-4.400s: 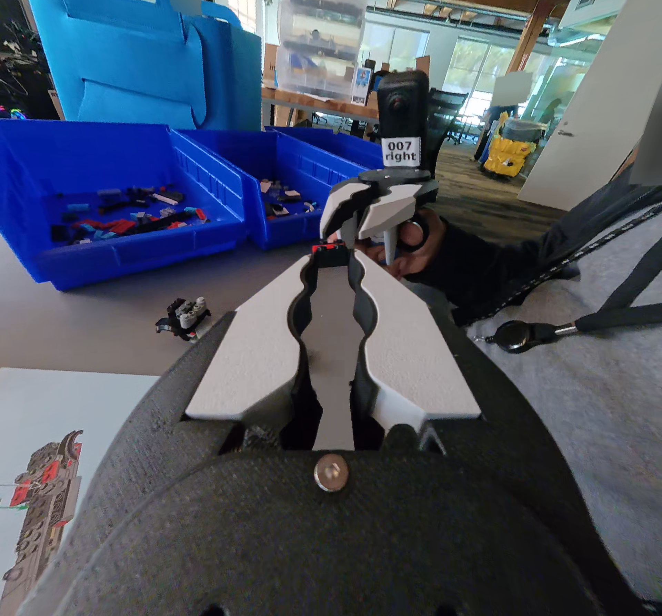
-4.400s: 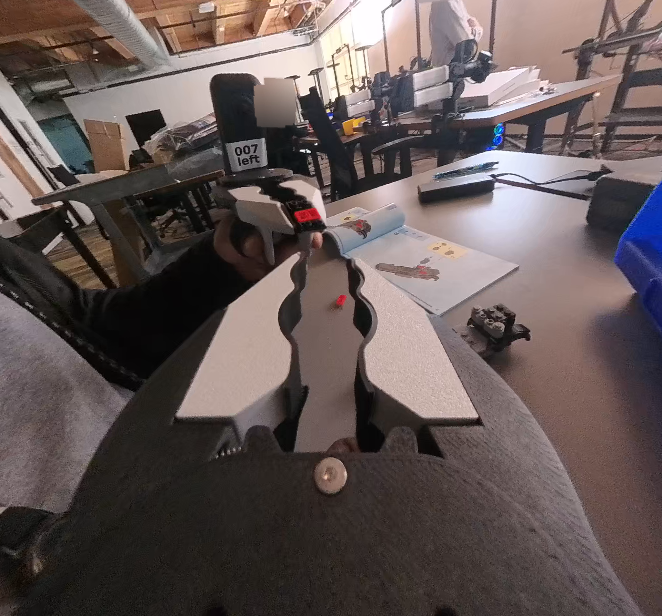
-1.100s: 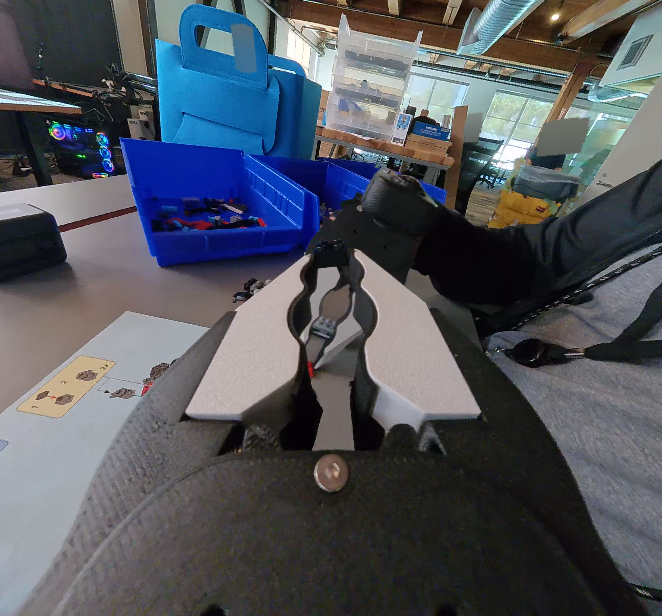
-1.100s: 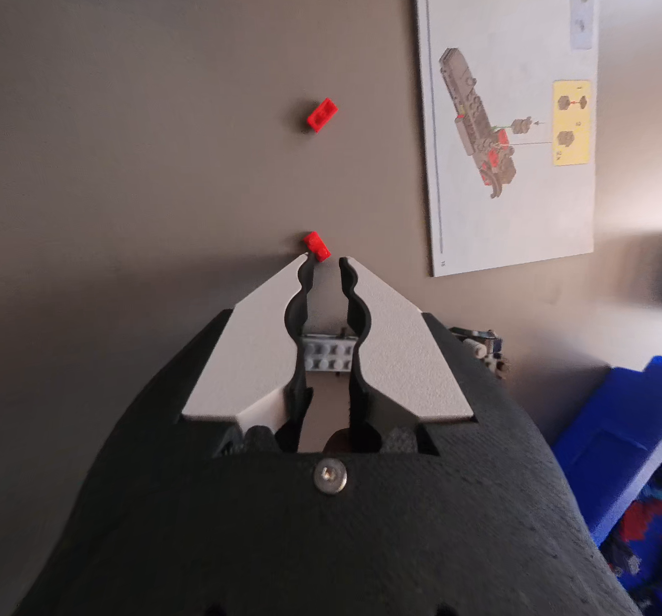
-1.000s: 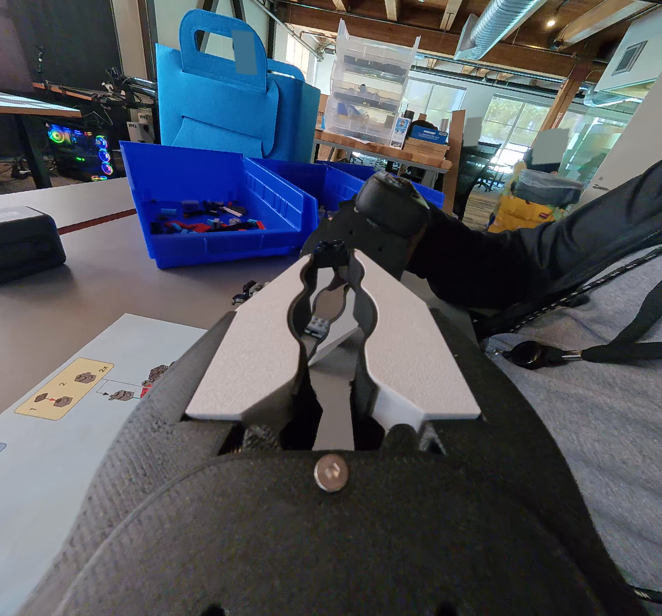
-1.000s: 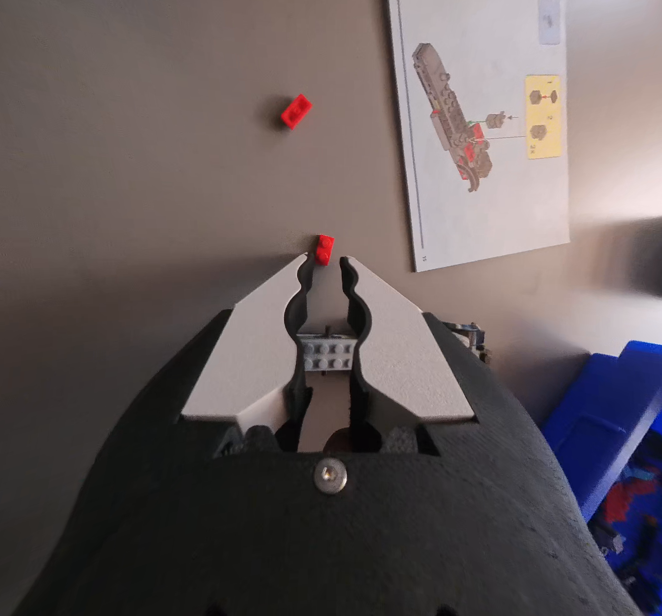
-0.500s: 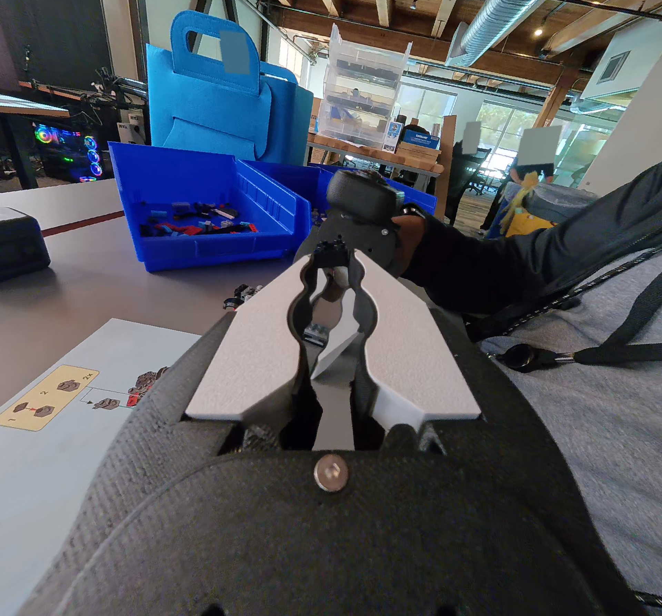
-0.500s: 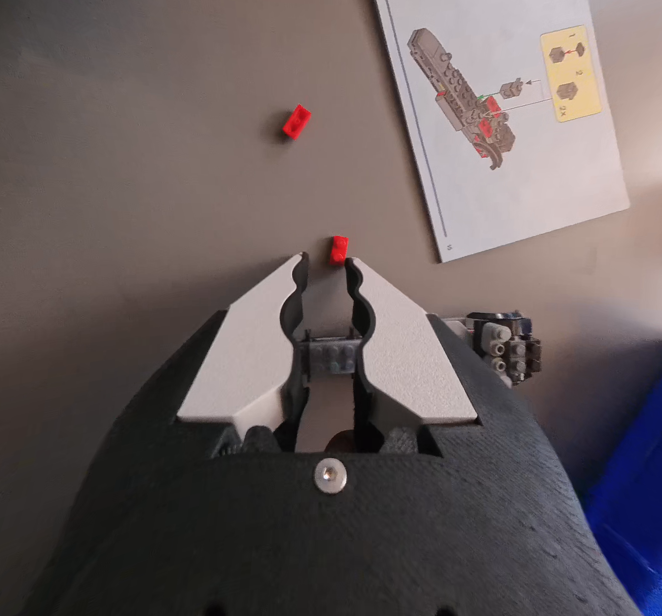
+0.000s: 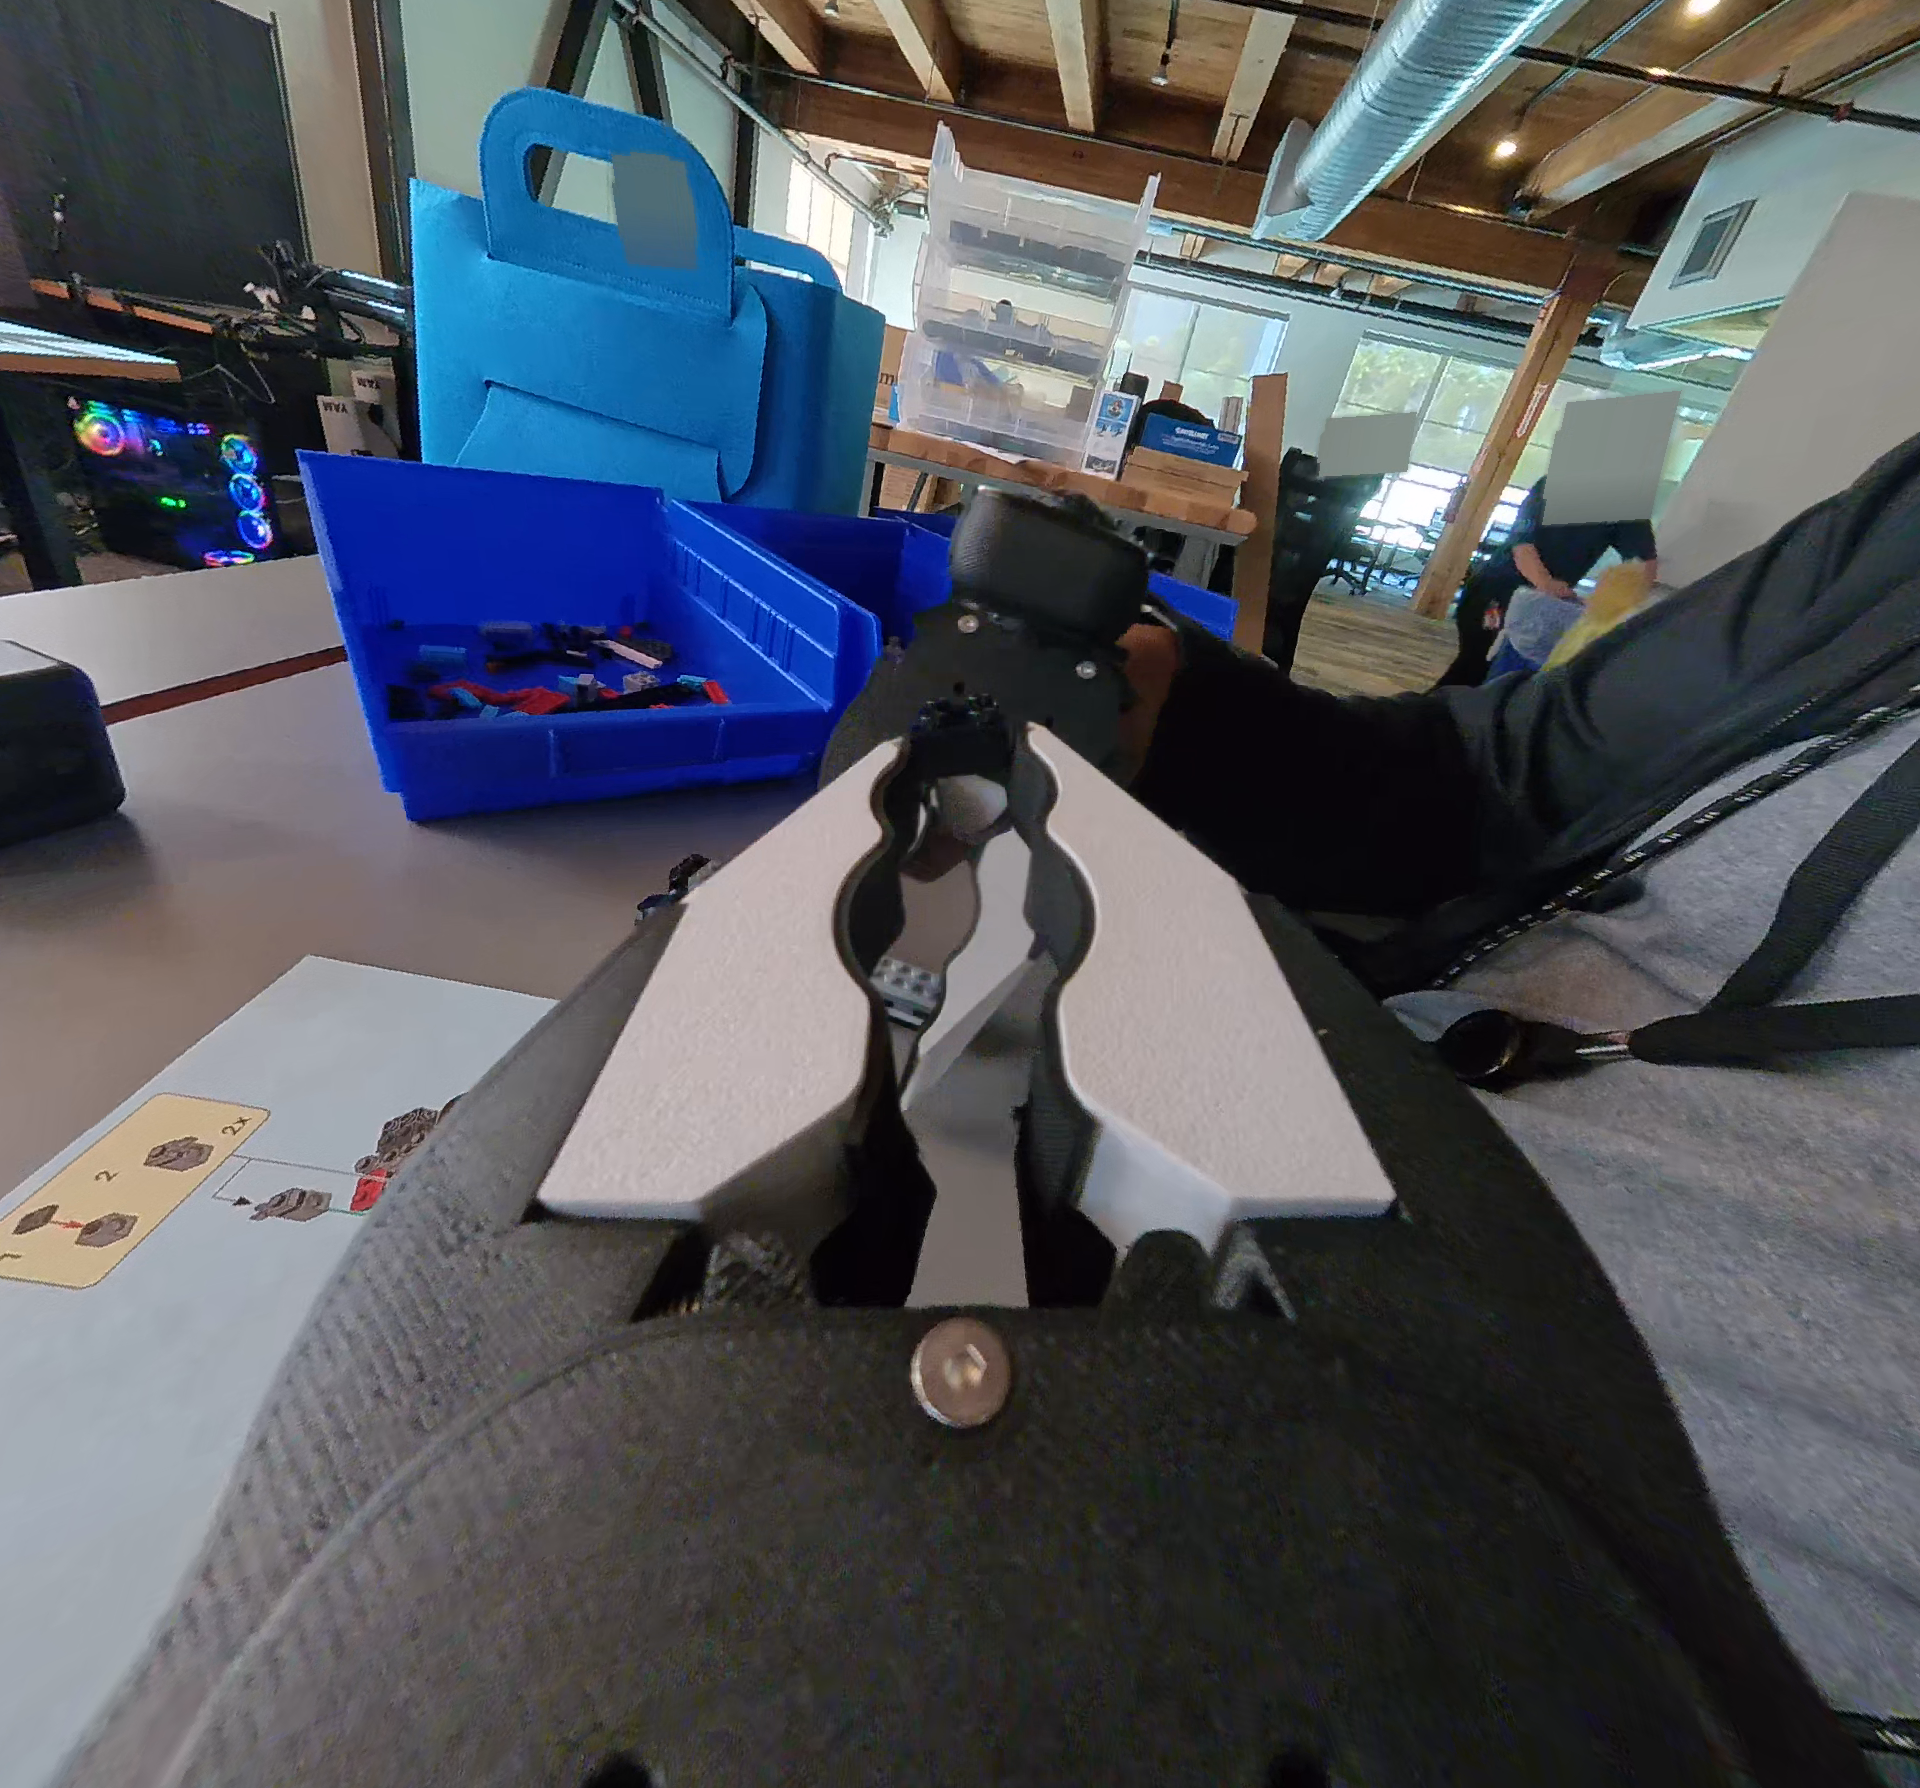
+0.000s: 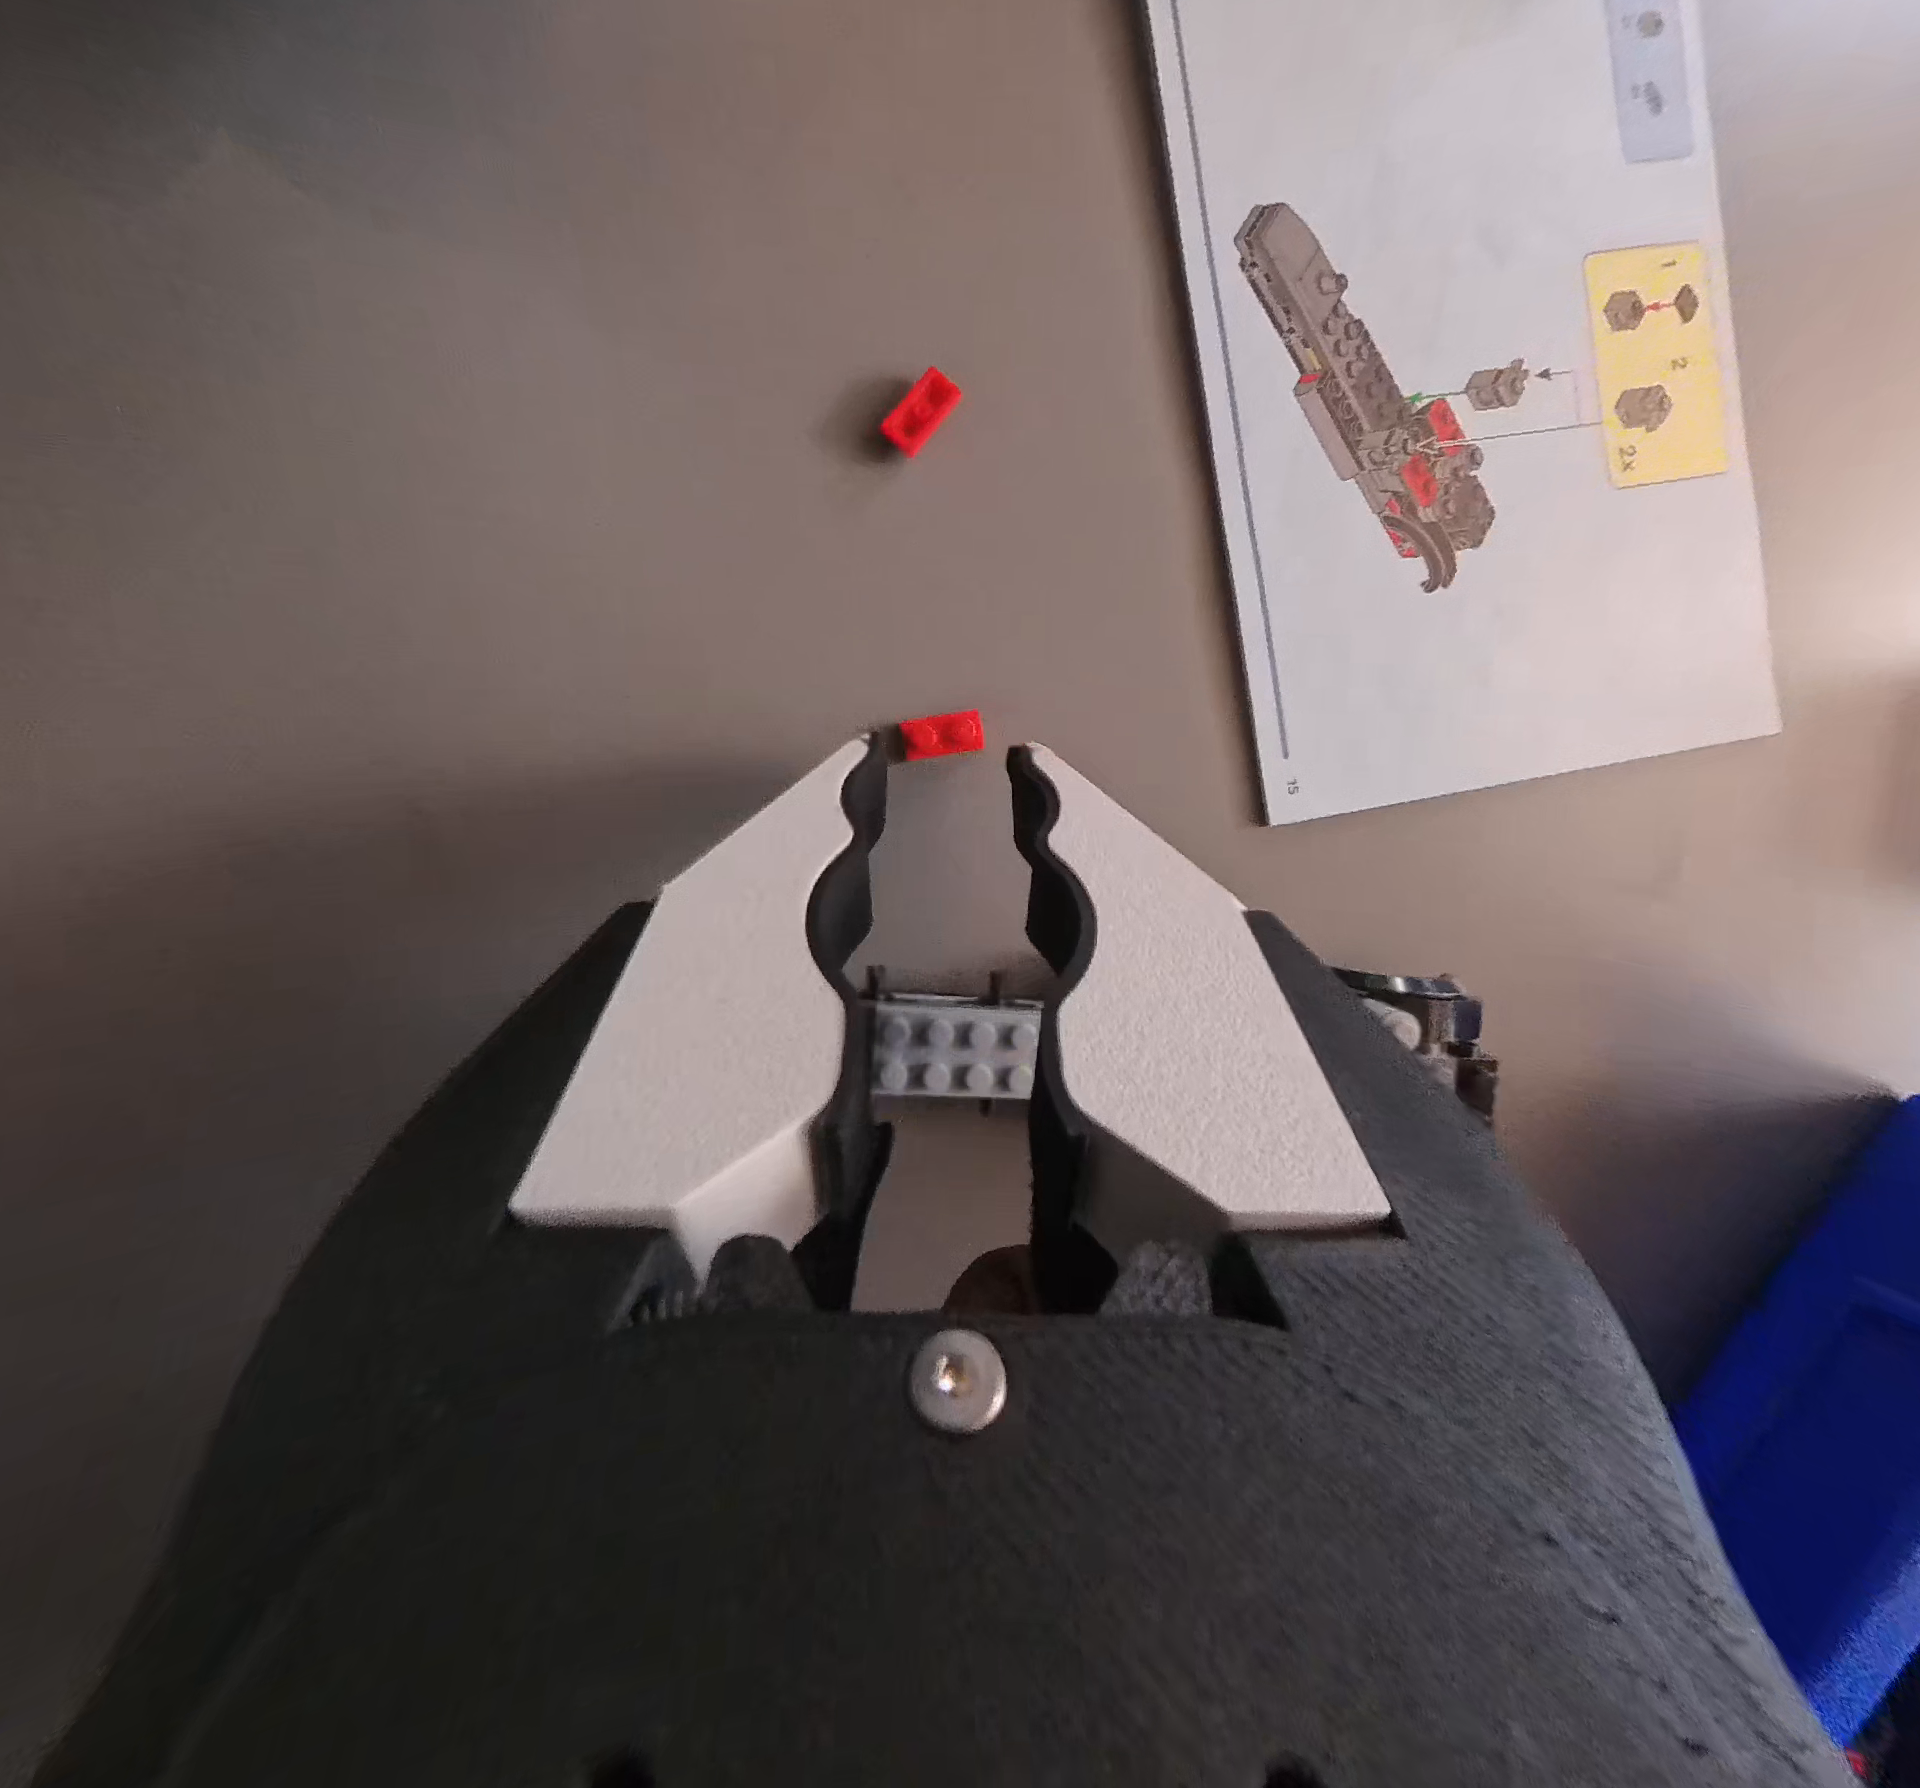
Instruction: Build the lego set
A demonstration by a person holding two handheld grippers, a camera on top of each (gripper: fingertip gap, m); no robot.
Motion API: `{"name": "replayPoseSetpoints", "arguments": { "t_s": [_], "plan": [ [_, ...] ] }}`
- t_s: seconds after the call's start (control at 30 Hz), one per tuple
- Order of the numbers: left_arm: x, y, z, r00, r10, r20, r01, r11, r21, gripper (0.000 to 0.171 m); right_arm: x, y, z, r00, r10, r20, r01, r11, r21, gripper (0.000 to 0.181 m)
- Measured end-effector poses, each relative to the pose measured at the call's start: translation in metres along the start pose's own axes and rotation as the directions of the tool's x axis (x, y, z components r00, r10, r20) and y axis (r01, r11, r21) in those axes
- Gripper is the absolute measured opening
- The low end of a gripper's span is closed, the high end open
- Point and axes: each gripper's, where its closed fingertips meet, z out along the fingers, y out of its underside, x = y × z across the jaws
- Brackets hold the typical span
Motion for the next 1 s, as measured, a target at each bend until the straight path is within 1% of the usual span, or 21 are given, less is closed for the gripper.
{"name": "replayPoseSetpoints", "arguments": {
  "t_s": [0.17, 0.33, 0.4, 0.47, 0.57, 0.63, 0.7, 0.77, 0.87, 0.93, 1.0],
  "plan": [
    [0.006, -0.005, -0.001, 0.999, 0.019, -0.028, -0.018, 0.999, 0.029, 0.017, 0.000, 0.000, 0.004, 0.997, -0.042, 0.060, 0.043, 0.999, -0.006, 0.027],
    [0.005, -0.006, -0.001, 0.999, 0.005, -0.032, -0.004, 0.999, 0.037, 0.017, -0.002, 0.003, 0.010, 0.993, -0.064, 0.098, 0.068, 0.997, -0.043, 0.026],
    [0.005, -0.005, -0.001, 0.999, -0.010, -0.034, 0.012, 0.999, 0.035, 0.017, -0.003, 0.002, 0.012, 0.992, -0.064, 0.113, 0.069, 0.997, -0.043, 0.018],
    [0.004, -0.005, -0.001, 0.999, -0.027, -0.035, 0.029, 0.999, 0.037, 0.017, -0.003, 0.000, 0.012, 0.991, -0.056, 0.119, 0.061, 0.997, -0.038, 0.018],
    [0.005, -0.007, -0.001, 0.999, -0.030, -0.041, 0.032, 0.998, 0.049, 0.017, 0.001, -0.006, 0.006, 0.992, -0.019, 0.122, 0.019, 1.000, 0.001, 0.017],
    [0.006, -0.010, -0.003, 0.999, -0.027, -0.046, 0.030, 0.997, 0.066, 0.017, 0.007, -0.015, -0.007, 0.994, -0.002, 0.111, -0.003, 0.999, 0.049, 0.017],
    [0.008, -0.013, -0.004, 0.998, -0.019, -0.054, 0.024, 0.996, 0.088, 0.017, 0.015, -0.032, -0.030, 0.996, 0.012, 0.093, -0.023, 0.992, 0.124, 0.017],
    [0.012, -0.020, -0.005, 0.998, 0.004, -0.067, 0.004, 0.992, 0.128, 0.017, 0.022, -0.055, -0.060, 0.997, 0.017, 0.076, -0.033, 0.976, 0.215, 0.017],
    [0.018, -0.029, -0.006, 0.996, 0.038, -0.075, -0.024, 0.984, 0.177, 0.017, 0.020, -0.092, -0.105, 0.996, -0.008, 0.094, -0.024, 0.942, 0.334, 0.017],
    [0.018, -0.030, -0.005, 0.996, 0.057, -0.062, -0.045, 0.983, 0.179, 0.017, 0.015, -0.110, -0.125, 0.994, -0.035, 0.105, -0.006, 0.932, 0.363, 0.017],
    [0.018, -0.030, -0.005, 0.996, 0.067, -0.056, -0.056, 0.982, 0.181, 0.017, 0.009, -0.123, -0.136, 0.992, -0.057, 0.116, 0.010, 0.931, 0.366, 0.017]
  ]
}}
